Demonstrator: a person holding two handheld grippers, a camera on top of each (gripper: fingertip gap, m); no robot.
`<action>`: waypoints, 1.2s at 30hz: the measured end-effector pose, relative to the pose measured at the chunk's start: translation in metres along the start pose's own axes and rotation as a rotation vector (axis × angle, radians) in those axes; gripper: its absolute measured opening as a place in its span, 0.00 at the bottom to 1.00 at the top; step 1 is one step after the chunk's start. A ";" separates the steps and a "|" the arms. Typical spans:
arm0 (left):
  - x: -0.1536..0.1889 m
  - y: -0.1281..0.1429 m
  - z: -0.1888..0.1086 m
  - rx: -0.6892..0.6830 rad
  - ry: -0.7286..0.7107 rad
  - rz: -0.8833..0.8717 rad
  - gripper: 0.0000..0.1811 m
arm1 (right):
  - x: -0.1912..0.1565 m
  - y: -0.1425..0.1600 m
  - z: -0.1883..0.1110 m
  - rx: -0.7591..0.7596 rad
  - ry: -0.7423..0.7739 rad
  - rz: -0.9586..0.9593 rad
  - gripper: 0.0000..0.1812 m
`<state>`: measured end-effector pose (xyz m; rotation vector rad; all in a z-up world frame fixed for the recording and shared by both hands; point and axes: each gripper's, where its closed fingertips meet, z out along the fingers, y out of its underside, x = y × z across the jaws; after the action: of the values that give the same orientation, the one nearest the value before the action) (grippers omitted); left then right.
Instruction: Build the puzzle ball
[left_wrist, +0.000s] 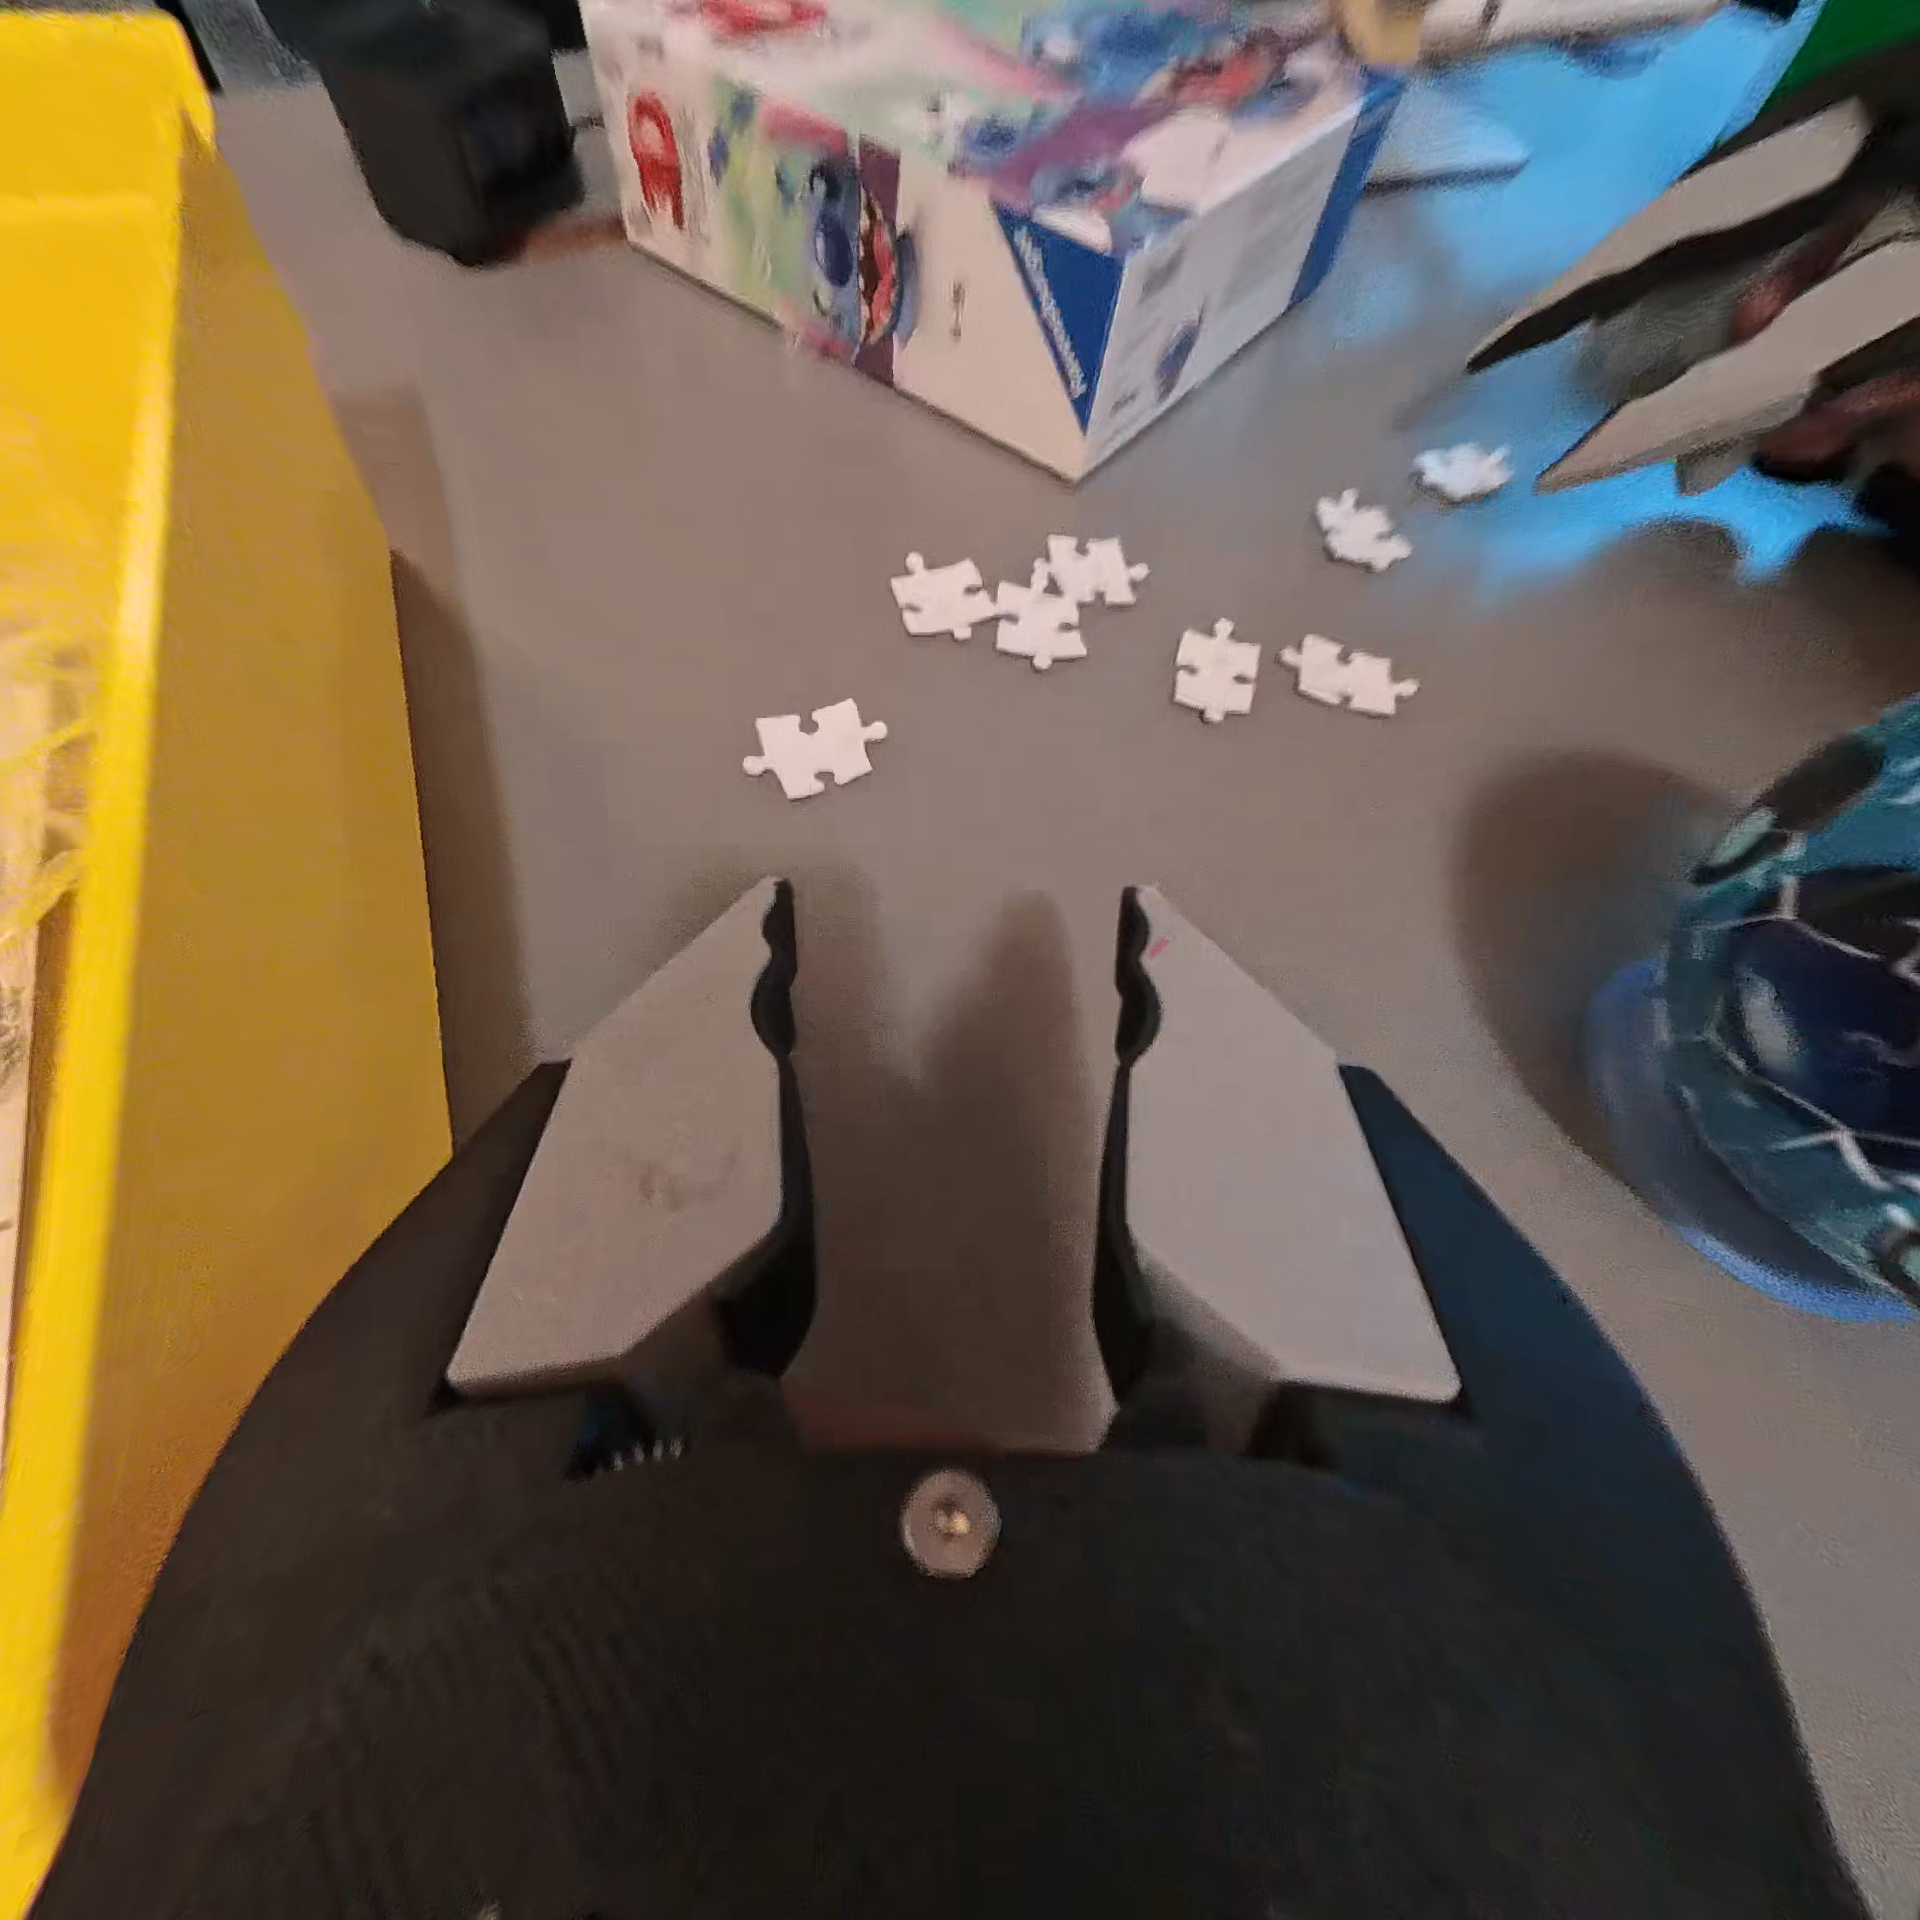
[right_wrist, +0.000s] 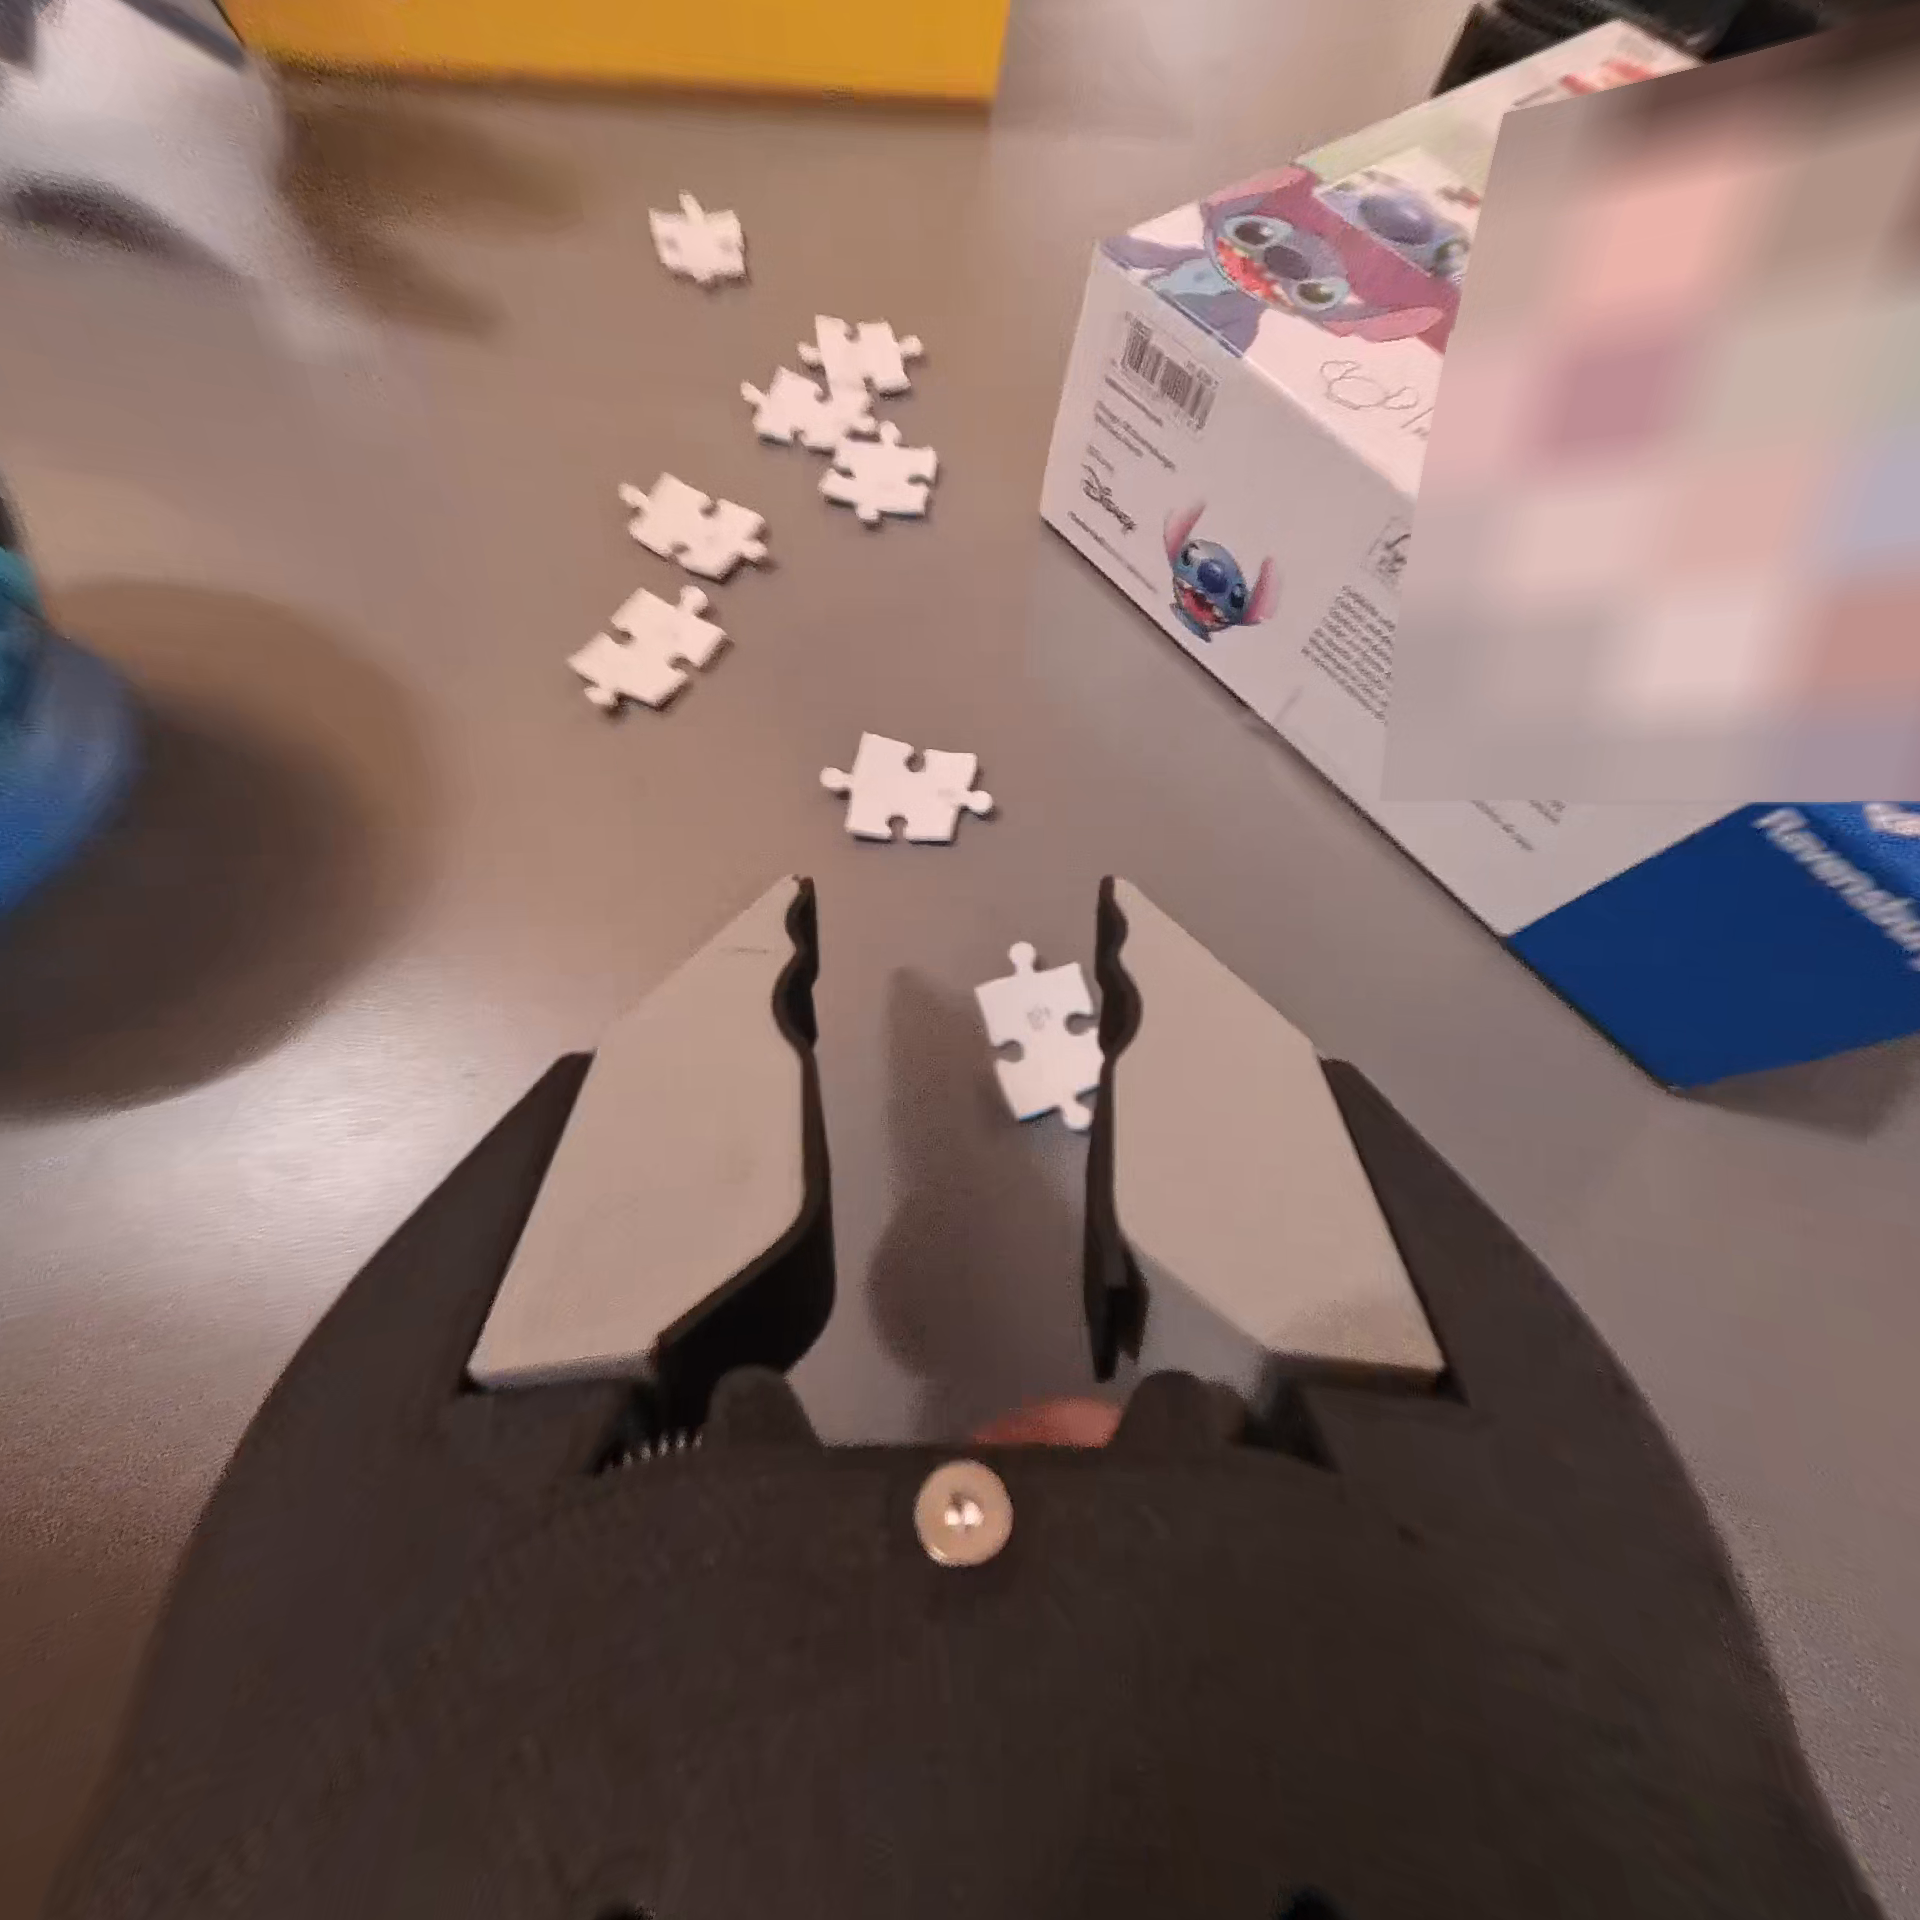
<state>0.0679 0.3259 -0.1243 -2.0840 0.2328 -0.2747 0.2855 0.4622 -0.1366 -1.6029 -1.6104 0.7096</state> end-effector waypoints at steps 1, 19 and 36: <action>-0.001 0.002 0.006 -0.021 -0.007 0.020 0.34 | 0.002 -0.001 0.001 0.004 0.033 -0.022 0.28; -0.004 0.028 0.036 -0.221 -0.043 0.092 0.33 | 0.046 0.017 -0.016 0.047 0.252 0.115 0.32; -0.009 0.027 0.023 -0.162 -0.100 0.081 0.33 | 0.042 0.020 -0.004 0.002 0.160 0.099 0.32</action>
<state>0.0642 0.3344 -0.1599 -2.2359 0.2858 -0.1048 0.3032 0.5050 -0.1452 -1.7027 -1.4230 0.6173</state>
